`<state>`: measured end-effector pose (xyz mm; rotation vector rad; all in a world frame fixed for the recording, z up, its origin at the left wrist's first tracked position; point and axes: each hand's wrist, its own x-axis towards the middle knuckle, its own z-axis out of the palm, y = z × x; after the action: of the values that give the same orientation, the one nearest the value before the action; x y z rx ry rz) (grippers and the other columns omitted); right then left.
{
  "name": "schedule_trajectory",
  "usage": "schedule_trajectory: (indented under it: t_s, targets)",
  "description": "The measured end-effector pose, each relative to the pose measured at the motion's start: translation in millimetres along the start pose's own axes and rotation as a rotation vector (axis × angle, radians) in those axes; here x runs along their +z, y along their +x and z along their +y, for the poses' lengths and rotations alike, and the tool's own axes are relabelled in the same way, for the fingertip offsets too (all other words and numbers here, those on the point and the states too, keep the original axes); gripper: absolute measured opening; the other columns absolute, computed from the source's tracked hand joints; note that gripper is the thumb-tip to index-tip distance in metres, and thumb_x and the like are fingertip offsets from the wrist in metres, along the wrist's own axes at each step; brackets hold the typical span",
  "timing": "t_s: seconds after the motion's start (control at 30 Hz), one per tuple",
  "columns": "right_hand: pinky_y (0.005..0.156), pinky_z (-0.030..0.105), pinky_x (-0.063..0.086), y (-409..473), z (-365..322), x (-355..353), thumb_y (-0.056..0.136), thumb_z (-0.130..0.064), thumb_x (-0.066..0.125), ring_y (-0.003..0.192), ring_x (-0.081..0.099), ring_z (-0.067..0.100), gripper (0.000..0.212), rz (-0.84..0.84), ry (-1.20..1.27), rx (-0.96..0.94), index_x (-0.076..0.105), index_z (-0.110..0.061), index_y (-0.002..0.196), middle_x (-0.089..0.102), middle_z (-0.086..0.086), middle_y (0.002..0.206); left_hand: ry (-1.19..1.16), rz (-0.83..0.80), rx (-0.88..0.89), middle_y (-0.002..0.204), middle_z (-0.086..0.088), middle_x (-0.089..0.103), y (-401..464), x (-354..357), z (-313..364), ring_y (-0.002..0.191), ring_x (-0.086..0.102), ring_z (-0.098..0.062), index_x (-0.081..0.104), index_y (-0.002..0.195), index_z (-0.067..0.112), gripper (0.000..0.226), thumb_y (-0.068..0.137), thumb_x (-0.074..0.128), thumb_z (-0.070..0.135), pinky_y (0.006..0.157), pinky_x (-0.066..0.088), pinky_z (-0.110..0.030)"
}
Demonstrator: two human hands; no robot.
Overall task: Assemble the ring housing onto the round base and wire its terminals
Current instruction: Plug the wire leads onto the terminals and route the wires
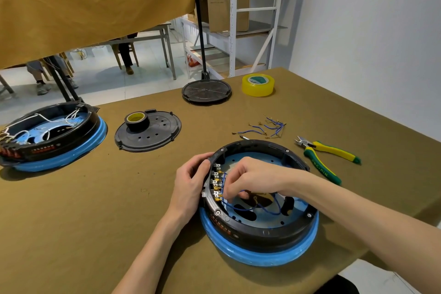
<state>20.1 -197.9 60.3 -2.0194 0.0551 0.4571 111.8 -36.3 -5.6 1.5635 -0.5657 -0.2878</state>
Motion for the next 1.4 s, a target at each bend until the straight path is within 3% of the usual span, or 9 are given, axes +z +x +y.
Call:
schedule_trajectory:
  t_s: [0.33, 0.57, 0.7, 0.97, 1.03, 1.2, 1.4]
  targets:
    - [0.094, 0.046, 0.051, -4, -2, 2, 0.088, -0.014, 0.067, 0.06, 0.052, 0.008, 0.03, 0.039, -0.034, 0.016, 0.074, -0.028, 0.061, 0.062, -0.015, 0.054, -0.002, -0.007, 0.002, 0.109, 0.001, 0.077, -1, 1, 1, 0.105, 0.072, -0.021, 0.072, 0.118, 0.022, 0.022, 0.104, 0.054, 0.02, 0.094, 0.057, -0.045]
    - [0.076, 0.032, 0.046, -6, 0, 5, 0.087, -0.018, 0.072, 0.06, 0.051, 0.009, 0.021, 0.077, -0.052, -0.005, 0.076, -0.022, 0.067, 0.062, -0.011, 0.057, 0.02, 0.01, -0.021, 0.107, -0.001, 0.077, -1, 2, -1, 0.102, 0.072, -0.019, 0.072, 0.118, 0.02, 0.031, 0.11, 0.042, 0.023, 0.091, 0.057, -0.043]
    - [0.077, 0.033, 0.048, -7, 0, 6, 0.089, -0.016, 0.072, 0.063, 0.053, 0.01, 0.017, 0.09, -0.033, -0.021, 0.078, -0.017, 0.072, 0.069, 0.0, 0.071, 0.041, 0.025, -0.023, 0.105, 0.0, 0.077, -1, 2, -1, 0.101, 0.072, -0.017, 0.072, 0.118, 0.018, 0.032, 0.111, 0.04, 0.021, 0.09, 0.057, -0.043]
    - [0.076, 0.033, 0.05, -9, 3, 6, 0.091, -0.016, 0.073, 0.065, 0.055, 0.009, 0.016, 0.117, -0.051, -0.052, 0.079, -0.007, 0.079, 0.07, -0.006, 0.072, 0.052, 0.039, -0.024, 0.101, 0.002, 0.077, -2, 3, -1, 0.097, 0.072, -0.015, 0.073, 0.114, 0.02, 0.031, 0.11, 0.042, 0.021, 0.085, 0.056, -0.037]
    - [0.071, 0.027, 0.05, -9, 4, 7, 0.091, -0.016, 0.073, 0.066, 0.058, 0.009, 0.016, 0.14, -0.078, -0.075, 0.079, -0.006, 0.081, 0.07, -0.008, 0.071, 0.047, 0.038, -0.027, 0.1, 0.002, 0.077, -2, 3, -1, 0.096, 0.072, -0.016, 0.073, 0.112, 0.021, 0.031, 0.11, 0.042, 0.021, 0.084, 0.056, -0.037]
    - [0.062, 0.026, 0.05, -8, 6, 13, 0.092, -0.02, 0.073, 0.062, 0.059, 0.011, 0.017, 0.2, -0.169, -0.141, 0.08, -0.017, 0.076, 0.072, 0.0, 0.071, 0.047, 0.035, -0.014, 0.098, 0.004, 0.077, -2, 2, -1, 0.093, 0.072, -0.013, 0.073, 0.11, 0.022, 0.032, 0.11, 0.041, 0.019, 0.076, 0.055, -0.024]
    - [0.058, 0.018, 0.048, -6, 6, 18, 0.091, -0.021, 0.074, 0.061, 0.06, 0.003, 0.023, 0.285, -0.258, -0.19, 0.073, -0.03, 0.07, 0.07, -0.007, 0.069, 0.067, 0.024, -0.009, 0.098, 0.005, 0.077, -3, 4, 0, 0.094, 0.071, -0.009, 0.07, 0.112, 0.022, 0.036, 0.112, 0.035, 0.021, 0.077, 0.053, -0.017]
